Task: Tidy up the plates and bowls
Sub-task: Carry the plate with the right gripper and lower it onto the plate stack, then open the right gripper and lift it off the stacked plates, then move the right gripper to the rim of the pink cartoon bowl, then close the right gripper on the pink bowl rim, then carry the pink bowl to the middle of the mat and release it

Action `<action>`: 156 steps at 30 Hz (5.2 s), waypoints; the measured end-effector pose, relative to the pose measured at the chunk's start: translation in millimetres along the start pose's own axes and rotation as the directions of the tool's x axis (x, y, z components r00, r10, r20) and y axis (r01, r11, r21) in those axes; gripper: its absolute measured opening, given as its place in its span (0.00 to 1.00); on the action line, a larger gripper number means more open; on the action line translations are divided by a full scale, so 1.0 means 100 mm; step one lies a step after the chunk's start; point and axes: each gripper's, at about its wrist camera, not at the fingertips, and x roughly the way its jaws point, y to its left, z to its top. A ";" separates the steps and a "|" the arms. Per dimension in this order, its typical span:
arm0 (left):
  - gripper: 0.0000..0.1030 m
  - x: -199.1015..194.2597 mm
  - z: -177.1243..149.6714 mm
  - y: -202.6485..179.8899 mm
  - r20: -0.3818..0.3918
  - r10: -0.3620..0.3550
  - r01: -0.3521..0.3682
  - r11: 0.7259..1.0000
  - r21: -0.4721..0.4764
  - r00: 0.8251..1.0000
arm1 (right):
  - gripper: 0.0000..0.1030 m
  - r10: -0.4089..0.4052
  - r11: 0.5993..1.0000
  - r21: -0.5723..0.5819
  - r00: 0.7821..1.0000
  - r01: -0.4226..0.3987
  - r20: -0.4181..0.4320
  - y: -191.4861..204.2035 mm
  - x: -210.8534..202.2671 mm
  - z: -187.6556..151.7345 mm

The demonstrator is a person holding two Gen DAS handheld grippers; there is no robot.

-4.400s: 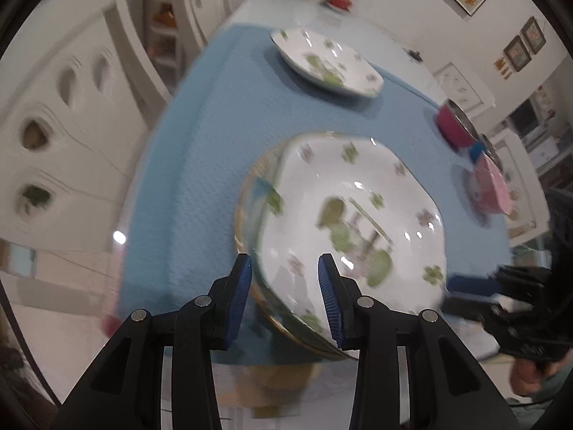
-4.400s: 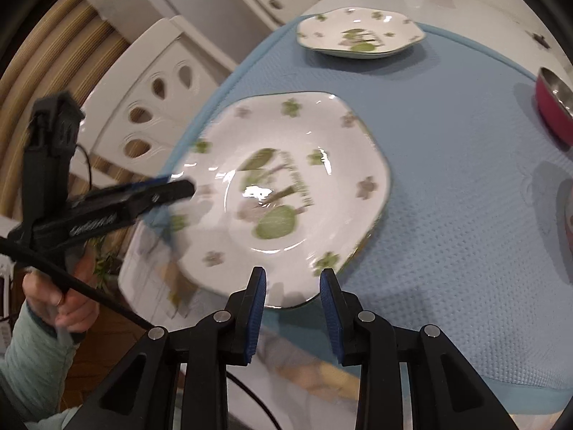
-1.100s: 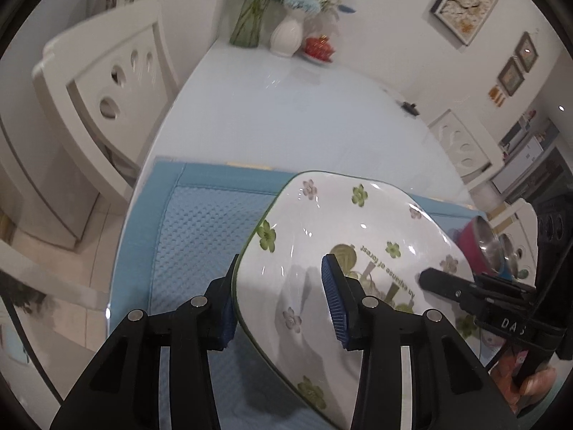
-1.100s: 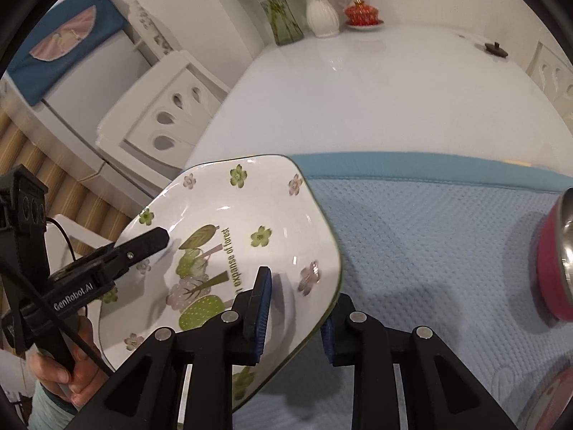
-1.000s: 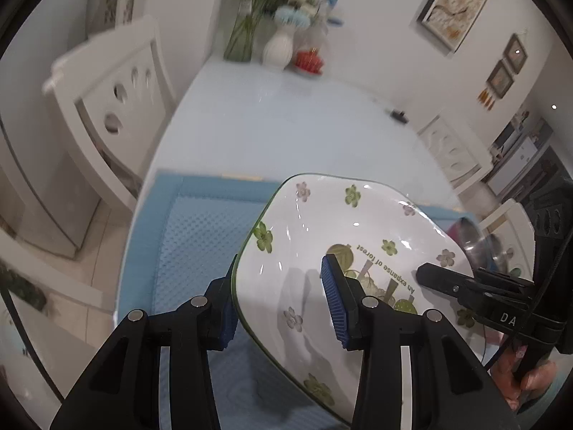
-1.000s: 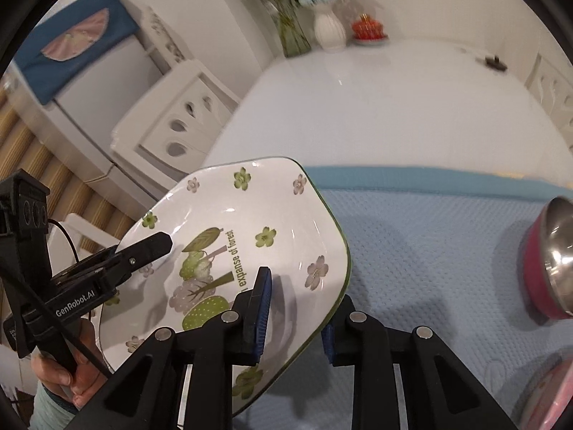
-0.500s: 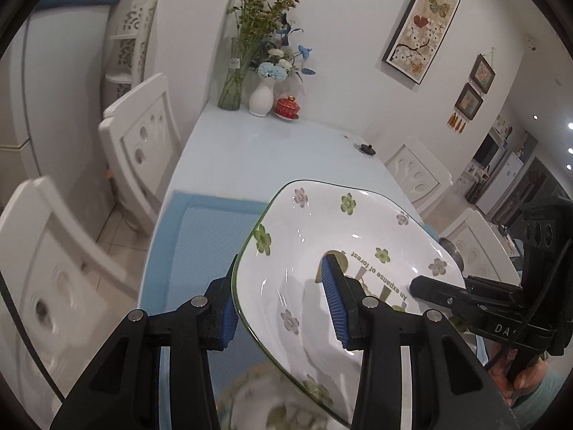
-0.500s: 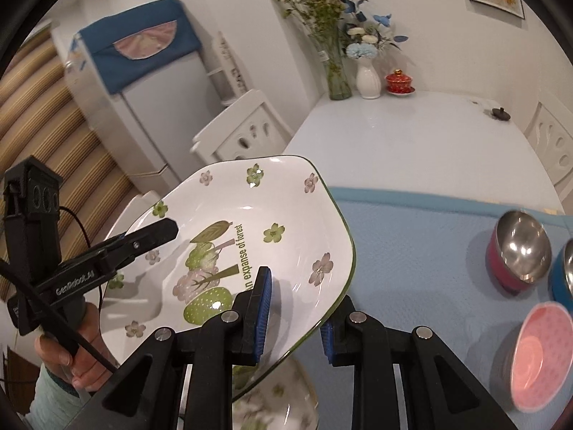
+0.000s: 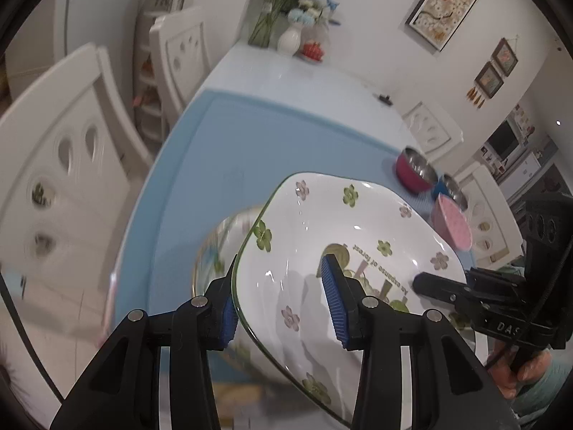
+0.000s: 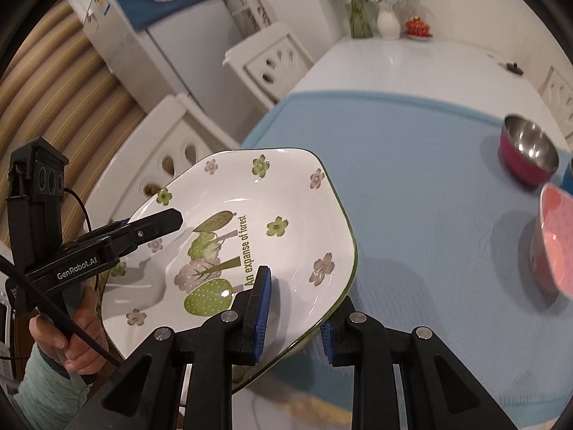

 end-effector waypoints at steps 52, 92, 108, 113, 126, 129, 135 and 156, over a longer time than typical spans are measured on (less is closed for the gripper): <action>0.39 0.48 -0.11 0.38 -0.127 0.067 -0.066 0.998 0.010 0.990 | 0.23 -0.063 0.998 -0.002 0.995 0.063 -0.080 -0.18 0.47 0.04; 0.40 0.49 0.64 -0.35 -0.023 0.036 -0.033 0.994 0.102 0.999 | 0.28 -0.120 0.976 0.171 0.987 0.137 -0.104 -0.56 0.15 0.14; 0.60 1.38 0.86 -2.33 -0.132 -0.158 0.177 0.974 0.143 0.979 | 0.70 -0.278 0.894 0.384 0.958 0.230 0.075 -2.61 -1.16 0.17; 0.60 1.86 0.80 -2.72 -0.195 -0.158 0.187 0.973 0.138 0.968 | 0.70 -0.281 0.843 0.478 0.960 0.246 0.001 -3.32 -1.06 0.05; 0.22 2.50 0.53 -2.98 -0.314 -0.117 0.165 0.978 0.128 0.942 | 0.25 -0.164 0.871 0.453 0.982 0.191 -0.098 -3.78 -0.46 -0.05; 0.19 2.50 0.51 -2.96 -0.308 -0.124 0.166 0.979 0.117 0.943 | 0.12 -0.152 0.888 0.420 0.982 0.186 -0.112 -3.73 -0.38 -0.07; 0.19 2.33 0.49 -2.99 -0.267 -0.098 0.143 0.977 0.157 0.959 | 0.12 -0.182 0.899 0.380 0.975 0.217 -0.125 -3.64 -0.39 -0.05; 0.19 1.53 0.27 -2.33 -0.203 0.016 -0.005 0.999 0.051 0.979 | 0.13 -0.115 0.953 0.264 0.983 0.149 -0.141 -2.61 -0.38 0.15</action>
